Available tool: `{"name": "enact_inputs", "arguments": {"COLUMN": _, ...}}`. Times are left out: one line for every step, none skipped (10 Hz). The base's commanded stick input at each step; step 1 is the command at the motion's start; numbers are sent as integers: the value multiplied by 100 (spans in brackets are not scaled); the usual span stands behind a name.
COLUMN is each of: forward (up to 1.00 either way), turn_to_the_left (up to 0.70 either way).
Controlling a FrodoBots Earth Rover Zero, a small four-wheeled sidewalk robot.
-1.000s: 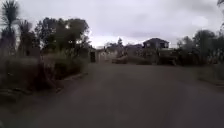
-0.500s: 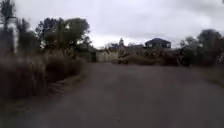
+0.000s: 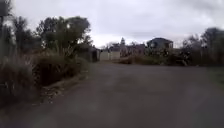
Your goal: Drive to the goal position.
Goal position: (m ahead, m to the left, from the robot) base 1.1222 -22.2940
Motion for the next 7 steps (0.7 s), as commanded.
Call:
{"name": "enact_inputs", "arguments": {"forward": 100, "turn_to_the_left": -40}}
{"name": "enact_inputs", "arguments": {"forward": 100, "turn_to_the_left": -40}}
{"name": "enact_inputs", "arguments": {"forward": 100, "turn_to_the_left": -40}}
{"name": "enact_inputs", "arguments": {"forward": 100, "turn_to_the_left": -40}}
{"name": "enact_inputs", "arguments": {"forward": 100, "turn_to_the_left": -40}}
{"name": "enact_inputs", "arguments": {"forward": 100, "turn_to_the_left": -40}}
{"name": "enact_inputs", "arguments": {"forward": 100, "turn_to_the_left": -40}}
